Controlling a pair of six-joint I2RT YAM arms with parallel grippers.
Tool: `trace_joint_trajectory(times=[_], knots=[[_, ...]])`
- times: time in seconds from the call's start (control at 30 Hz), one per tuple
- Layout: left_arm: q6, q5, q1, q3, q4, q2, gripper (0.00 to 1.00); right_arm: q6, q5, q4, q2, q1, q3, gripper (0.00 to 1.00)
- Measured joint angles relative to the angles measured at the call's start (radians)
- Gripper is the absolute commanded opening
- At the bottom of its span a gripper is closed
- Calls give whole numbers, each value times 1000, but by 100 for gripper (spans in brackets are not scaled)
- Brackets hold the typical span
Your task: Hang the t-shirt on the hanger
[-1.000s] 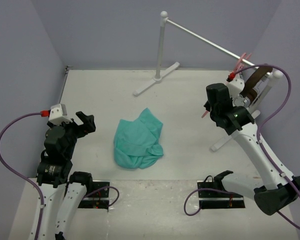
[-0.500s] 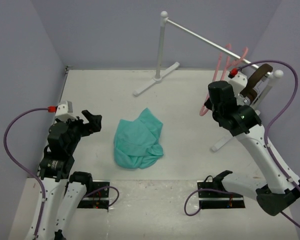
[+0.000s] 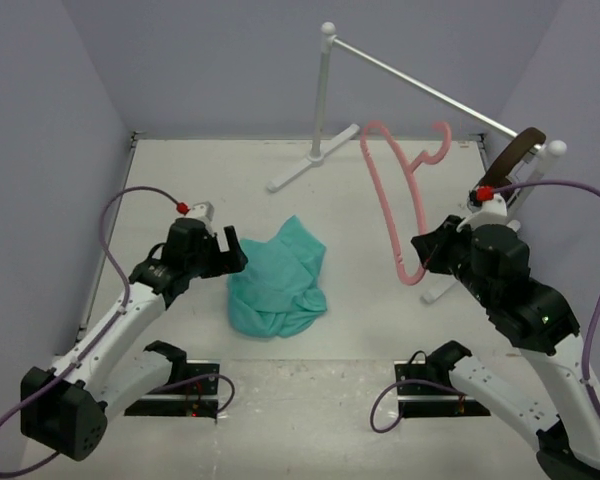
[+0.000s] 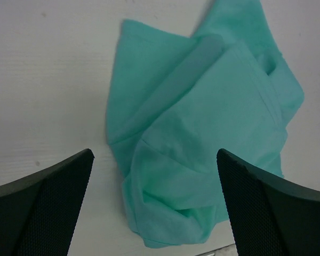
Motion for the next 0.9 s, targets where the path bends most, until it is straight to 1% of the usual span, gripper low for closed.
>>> trace_joint_trajectory(times=[0.03, 0.07, 0.13, 0.17, 0.23, 0.27, 0.37, 0.47, 0.6, 0.73, 0.83, 0.9], knots=[[-14, -22, -58, -5, 2, 21, 88, -16, -47, -4, -21, 0, -29, 0], [-28, -40, -120, -11, 6, 45, 76, -35, -92, -5, -39, 1, -57, 0], [-47, -65, -207, -25, 14, 94, 54, -67, -170, -8, -61, 1, -97, 0], [-59, -77, -240, -35, 20, 117, 35, -81, -204, -9, -68, 1, -111, 0], [-80, -101, -285, -51, 25, 160, 6, -105, -256, -9, -88, 2, -137, 0], [-87, -117, -306, -54, 26, 184, 1, -114, -268, -9, -100, 3, -150, 0], [-97, -148, -344, -54, 33, 244, 0, -134, -292, -21, -143, 4, -176, 0], [-93, -184, -362, -24, 7, 262, 0, -143, -298, -29, -182, 4, -176, 0], [-81, -243, -383, 97, -41, 250, 0, -146, -303, -39, -211, 4, -176, 0], [-61, -295, -391, 231, -51, 197, 0, -150, -315, -48, -217, 4, -176, 0], [-57, -322, -398, 283, -56, 172, 0, -153, -317, -55, -218, 4, -176, 0], [-52, -327, -411, 291, -58, 169, 0, -154, -316, -59, -218, 4, -176, 0]])
